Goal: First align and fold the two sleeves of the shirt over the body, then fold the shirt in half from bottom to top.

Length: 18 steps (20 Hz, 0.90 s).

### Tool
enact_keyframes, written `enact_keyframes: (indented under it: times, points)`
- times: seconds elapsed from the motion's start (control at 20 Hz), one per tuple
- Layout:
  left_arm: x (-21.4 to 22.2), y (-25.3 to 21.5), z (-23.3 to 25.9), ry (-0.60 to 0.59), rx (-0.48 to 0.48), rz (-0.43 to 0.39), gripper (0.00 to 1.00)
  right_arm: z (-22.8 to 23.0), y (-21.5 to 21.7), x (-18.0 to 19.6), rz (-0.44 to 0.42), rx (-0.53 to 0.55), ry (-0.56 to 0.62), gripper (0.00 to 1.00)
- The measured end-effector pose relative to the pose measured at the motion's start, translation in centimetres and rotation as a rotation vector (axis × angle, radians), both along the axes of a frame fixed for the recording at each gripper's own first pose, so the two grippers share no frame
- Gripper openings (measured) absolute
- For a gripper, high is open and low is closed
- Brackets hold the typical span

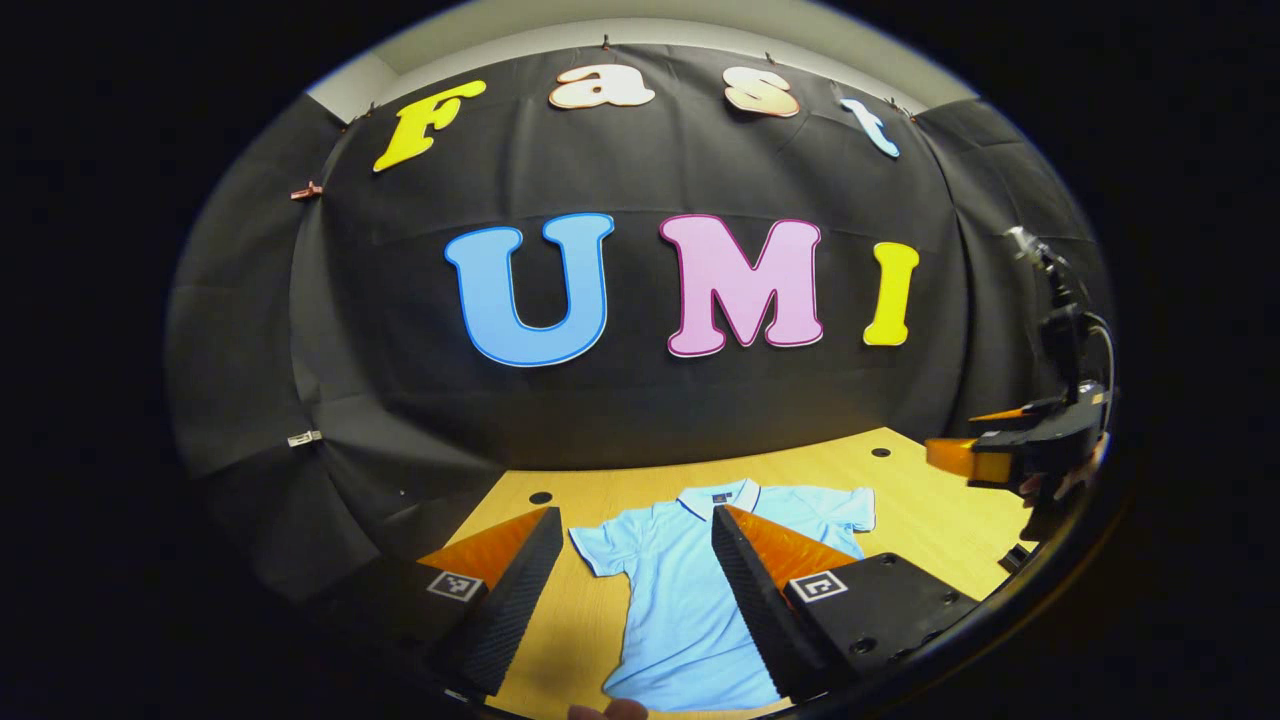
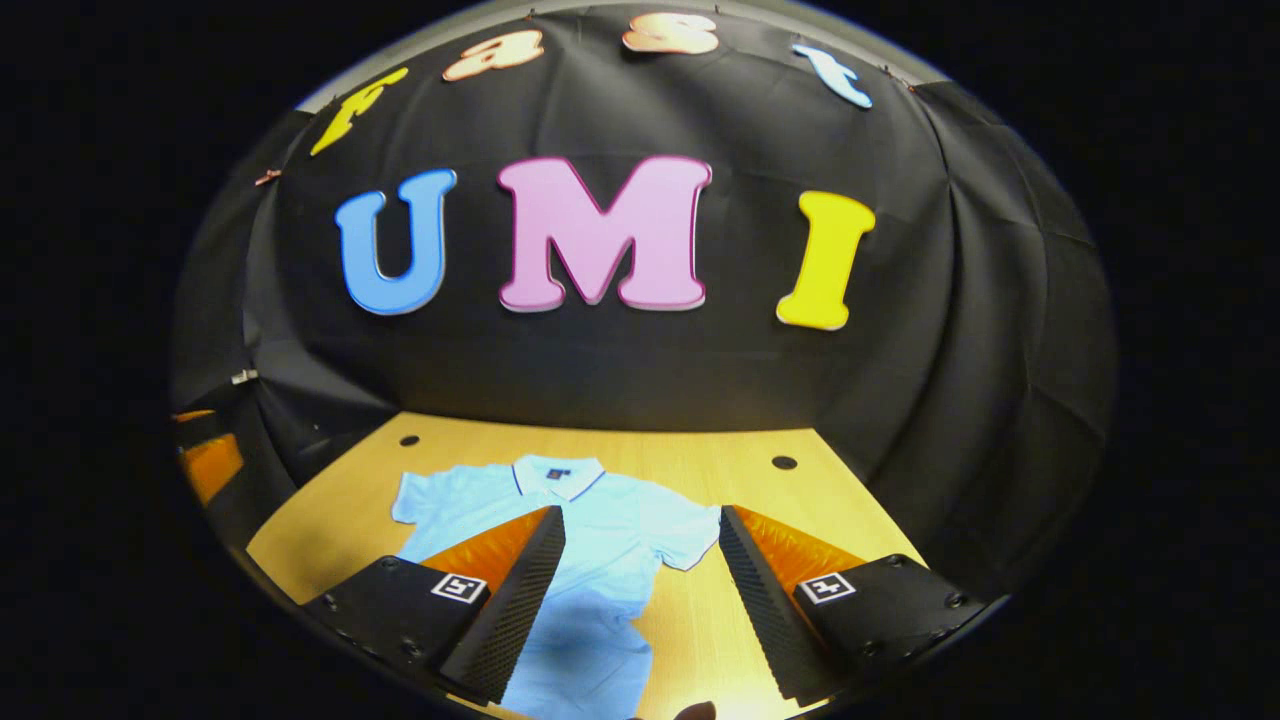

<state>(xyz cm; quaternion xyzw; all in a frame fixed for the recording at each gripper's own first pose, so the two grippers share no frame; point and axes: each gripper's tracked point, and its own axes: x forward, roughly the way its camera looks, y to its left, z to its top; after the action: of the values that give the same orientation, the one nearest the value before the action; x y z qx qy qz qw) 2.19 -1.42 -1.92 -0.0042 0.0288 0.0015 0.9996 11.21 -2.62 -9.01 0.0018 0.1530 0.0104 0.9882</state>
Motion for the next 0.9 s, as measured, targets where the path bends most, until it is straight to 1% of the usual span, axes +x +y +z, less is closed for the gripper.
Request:
enact_keyframes:
  times: [0.25, 0.4, 0.5, 0.7, 0.9]
  points:
    - [0.2, 0.1, -0.2, 0.02, 0.011, 0.023, 0.95, -6.4, -2.7, 7.9, -0.061, 0.079, 0.205, 0.97]
    - [0.3, 0.6, -1.0, 0.049, 0.015, 0.053, 0.95, -10.9, -5.0, 12.3, -0.117, 0.063, 0.292, 0.98]
    - [0.2, 1.0, -1.6, 0.07, 0.015, 0.076, 0.95, -15.0, -6.0, 14.1, -0.134, 0.044, 0.369, 0.98]
    - [0.1, 1.6, -2.4, 0.108, 0.007, 0.115, 0.95, -20.7, -7.5, 16.5, -0.169, 0.035, 0.49, 0.98]
    - [0.0, 1.7, -3.0, 0.135, 0.004, 0.141, 0.95, -24.1, -7.9, 17.4, -0.19, 0.055, 0.564, 0.98]
